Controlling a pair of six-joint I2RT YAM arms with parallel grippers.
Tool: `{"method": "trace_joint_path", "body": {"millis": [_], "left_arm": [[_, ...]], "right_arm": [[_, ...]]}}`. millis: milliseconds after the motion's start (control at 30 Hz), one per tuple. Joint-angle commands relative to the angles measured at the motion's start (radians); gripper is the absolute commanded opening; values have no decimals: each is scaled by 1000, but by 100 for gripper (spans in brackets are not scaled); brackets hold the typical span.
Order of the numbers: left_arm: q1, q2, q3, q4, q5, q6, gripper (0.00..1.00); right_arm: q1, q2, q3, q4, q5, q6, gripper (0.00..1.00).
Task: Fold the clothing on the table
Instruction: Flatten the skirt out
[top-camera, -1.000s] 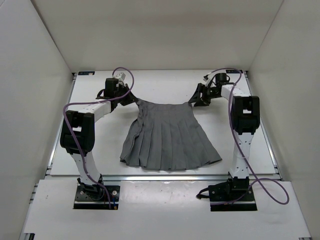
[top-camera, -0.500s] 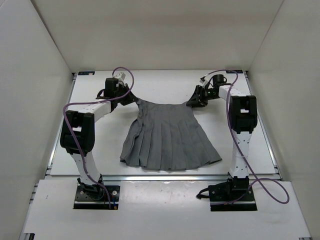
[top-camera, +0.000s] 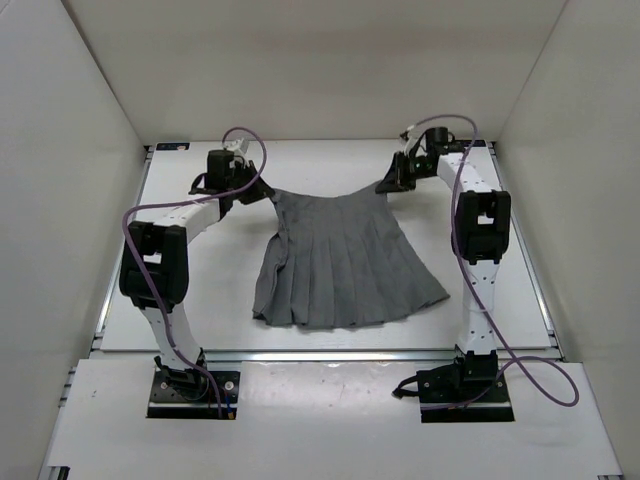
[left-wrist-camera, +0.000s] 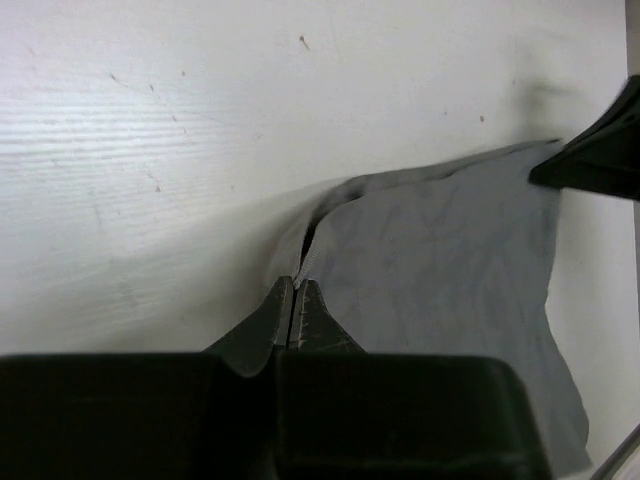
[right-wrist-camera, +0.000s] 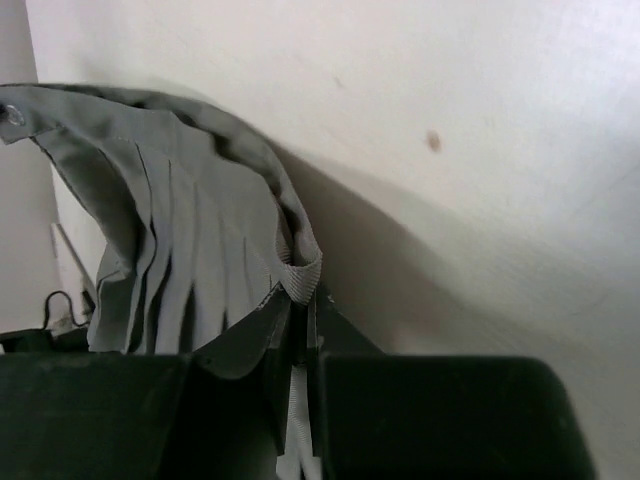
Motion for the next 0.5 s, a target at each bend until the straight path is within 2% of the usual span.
{"method": "trace_joint_path", "body": {"millis": [0,67,133,233,333,467], "left_arm": [[30,-63,150,15,11,45,0],[42,-39,262,-5,26,61,0],[48,-25,392,-58,34,85,0],[55,-52,474,-69,23,110,0],[61,-129,451,-30,14,113,0],[56,-290,266,96,-37,121,0]], "right_arm": [[-18,-71,249,-29,44,-60,0],[-30,-80,335,-33,34,-48,0],[-56,-140,311,61,6,-13,0],[-87,-201,358,69,-22,-9,0],[-99,-295,328,119,-49,-15,0],[-113,-404,233,182,-68,-20,1]]}}
